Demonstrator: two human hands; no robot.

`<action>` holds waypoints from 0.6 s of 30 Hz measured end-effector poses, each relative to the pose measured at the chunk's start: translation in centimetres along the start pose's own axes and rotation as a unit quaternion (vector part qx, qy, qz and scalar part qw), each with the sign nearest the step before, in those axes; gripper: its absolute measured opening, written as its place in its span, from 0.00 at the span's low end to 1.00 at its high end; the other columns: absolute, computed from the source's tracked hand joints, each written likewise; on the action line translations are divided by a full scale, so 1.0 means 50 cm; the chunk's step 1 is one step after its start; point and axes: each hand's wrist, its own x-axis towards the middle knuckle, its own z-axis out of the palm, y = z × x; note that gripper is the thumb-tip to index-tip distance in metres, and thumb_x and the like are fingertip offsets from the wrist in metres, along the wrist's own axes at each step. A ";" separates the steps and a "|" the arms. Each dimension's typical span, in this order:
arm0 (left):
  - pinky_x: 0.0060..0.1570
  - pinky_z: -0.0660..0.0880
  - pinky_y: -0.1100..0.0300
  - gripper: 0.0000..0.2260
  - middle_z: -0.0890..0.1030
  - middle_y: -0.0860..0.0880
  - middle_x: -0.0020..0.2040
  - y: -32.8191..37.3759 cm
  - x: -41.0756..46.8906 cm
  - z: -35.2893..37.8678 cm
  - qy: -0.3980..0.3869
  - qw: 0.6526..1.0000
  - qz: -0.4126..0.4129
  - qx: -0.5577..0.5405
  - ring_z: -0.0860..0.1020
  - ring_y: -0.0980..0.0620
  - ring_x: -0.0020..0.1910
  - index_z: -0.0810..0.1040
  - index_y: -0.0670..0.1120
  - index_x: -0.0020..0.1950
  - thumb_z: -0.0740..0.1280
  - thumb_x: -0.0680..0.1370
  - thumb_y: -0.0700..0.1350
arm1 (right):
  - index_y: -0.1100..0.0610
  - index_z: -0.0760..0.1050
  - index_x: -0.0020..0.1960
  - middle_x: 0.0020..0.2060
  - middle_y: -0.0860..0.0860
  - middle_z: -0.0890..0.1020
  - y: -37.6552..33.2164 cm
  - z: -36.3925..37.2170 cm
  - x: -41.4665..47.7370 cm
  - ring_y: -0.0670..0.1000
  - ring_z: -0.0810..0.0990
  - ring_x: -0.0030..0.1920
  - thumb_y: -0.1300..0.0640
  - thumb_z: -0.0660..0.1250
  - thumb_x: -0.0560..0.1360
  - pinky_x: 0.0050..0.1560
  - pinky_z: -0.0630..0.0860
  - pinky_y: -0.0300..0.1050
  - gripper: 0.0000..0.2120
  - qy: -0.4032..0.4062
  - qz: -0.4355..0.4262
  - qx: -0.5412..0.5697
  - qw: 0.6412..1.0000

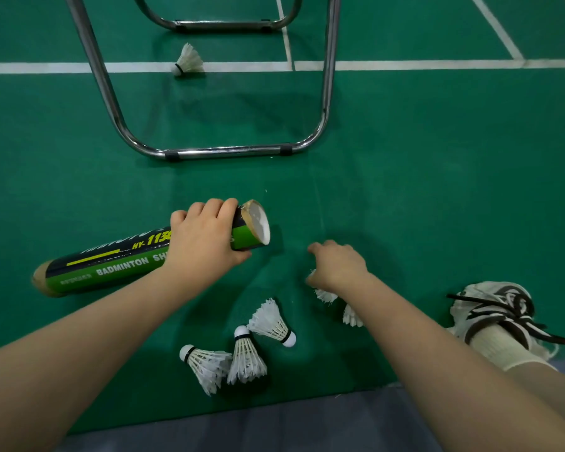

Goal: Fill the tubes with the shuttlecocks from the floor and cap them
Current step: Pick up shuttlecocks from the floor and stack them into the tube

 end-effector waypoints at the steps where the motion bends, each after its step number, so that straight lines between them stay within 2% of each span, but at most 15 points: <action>1: 0.54 0.63 0.49 0.33 0.74 0.46 0.59 0.003 -0.002 0.001 -0.003 1.000 0.001 0.000 0.71 0.42 0.58 0.67 0.47 0.66 0.73 0.65 0.59 | 0.53 0.66 0.67 0.60 0.54 0.73 0.003 0.018 -0.001 0.60 0.73 0.58 0.52 0.64 0.72 0.49 0.72 0.49 0.23 -0.012 0.017 -0.007 1.000; 6: 0.55 0.63 0.49 0.34 0.74 0.47 0.60 0.014 -0.008 0.013 -0.015 1.000 0.005 0.002 0.71 0.43 0.59 0.67 0.48 0.66 0.72 0.65 0.59 | 0.60 0.71 0.59 0.56 0.55 0.77 0.004 0.046 -0.010 0.58 0.77 0.55 0.61 0.60 0.75 0.43 0.69 0.46 0.13 -0.009 0.035 -0.048 0.998; 10: 0.55 0.63 0.50 0.33 0.73 0.48 0.60 0.023 -0.008 0.019 -0.025 1.000 0.010 0.002 0.70 0.44 0.59 0.66 0.49 0.66 0.72 0.66 0.59 | 0.63 0.76 0.55 0.53 0.58 0.80 0.015 -0.006 -0.003 0.58 0.79 0.52 0.65 0.59 0.75 0.46 0.73 0.46 0.11 0.012 0.076 0.102 0.992; 12: 0.56 0.63 0.49 0.33 0.73 0.48 0.61 0.024 -0.005 0.019 -0.023 1.000 0.009 -0.003 0.70 0.43 0.60 0.66 0.49 0.67 0.72 0.66 0.59 | 0.62 0.77 0.56 0.51 0.57 0.80 0.028 -0.044 0.009 0.56 0.78 0.49 0.67 0.59 0.75 0.47 0.75 0.46 0.13 0.065 0.099 0.190 0.975; 14: 0.56 0.63 0.49 0.33 0.73 0.48 0.61 0.024 -0.001 0.018 -0.022 1.000 0.006 -0.006 0.70 0.43 0.60 0.66 0.49 0.67 0.72 0.66 0.59 | 0.61 0.77 0.55 0.49 0.56 0.79 0.039 -0.081 0.021 0.55 0.77 0.46 0.68 0.57 0.75 0.47 0.74 0.45 0.13 0.116 0.107 0.359 0.920; 16: 0.56 0.63 0.49 0.33 0.73 0.48 0.61 0.023 0.001 0.016 -0.021 1.000 0.004 -0.007 0.70 0.43 0.59 0.66 0.49 0.67 0.72 0.66 0.59 | 0.59 0.77 0.51 0.50 0.57 0.80 0.039 -0.112 0.026 0.56 0.79 0.48 0.69 0.57 0.76 0.53 0.77 0.50 0.12 0.106 0.069 0.558 0.820; 17: 0.56 0.63 0.50 0.33 0.73 0.48 0.61 0.023 0.002 0.015 -0.021 1.000 0.002 -0.008 0.70 0.43 0.59 0.66 0.49 0.66 0.72 0.66 0.59 | 0.58 0.77 0.47 0.49 0.57 0.81 0.035 -0.124 0.024 0.56 0.80 0.47 0.70 0.57 0.76 0.54 0.78 0.52 0.13 0.087 0.037 0.616 0.782; 18: 0.56 0.63 0.50 0.33 0.73 0.48 0.61 0.023 0.002 0.014 -0.020 1.000 0.001 -0.010 0.70 0.43 0.59 0.66 0.49 0.66 0.72 0.66 0.59 | 0.57 0.77 0.45 0.46 0.57 0.82 0.027 -0.132 0.023 0.55 0.80 0.46 0.71 0.57 0.76 0.53 0.78 0.52 0.14 0.069 0.004 0.636 0.768</action>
